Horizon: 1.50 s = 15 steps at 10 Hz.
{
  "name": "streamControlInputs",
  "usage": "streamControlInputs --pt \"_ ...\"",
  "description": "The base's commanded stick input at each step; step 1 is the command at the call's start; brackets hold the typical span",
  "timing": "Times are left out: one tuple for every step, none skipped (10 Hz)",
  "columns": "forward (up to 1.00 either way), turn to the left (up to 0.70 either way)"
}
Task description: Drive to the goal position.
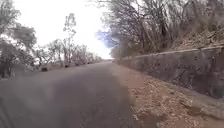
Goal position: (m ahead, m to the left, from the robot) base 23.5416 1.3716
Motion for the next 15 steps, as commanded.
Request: streamControlInputs --pt "0.7 0.05" --pt "0.7 0.13" --pt "0.7 0.08" --pt "0.7 0.0" --pt "0.7 0.0" --pt "0.7 0.04" --pt "0.7 0.03" --pt "0.7 0.02" --pt "0.7 0.0" --pt "0.7 0.0" --pt "0.7 0.0" --pt "0.7 0.02" --pt "0.7 0.04" --pt "0.7 0.23" --pt "0.7 0.11"
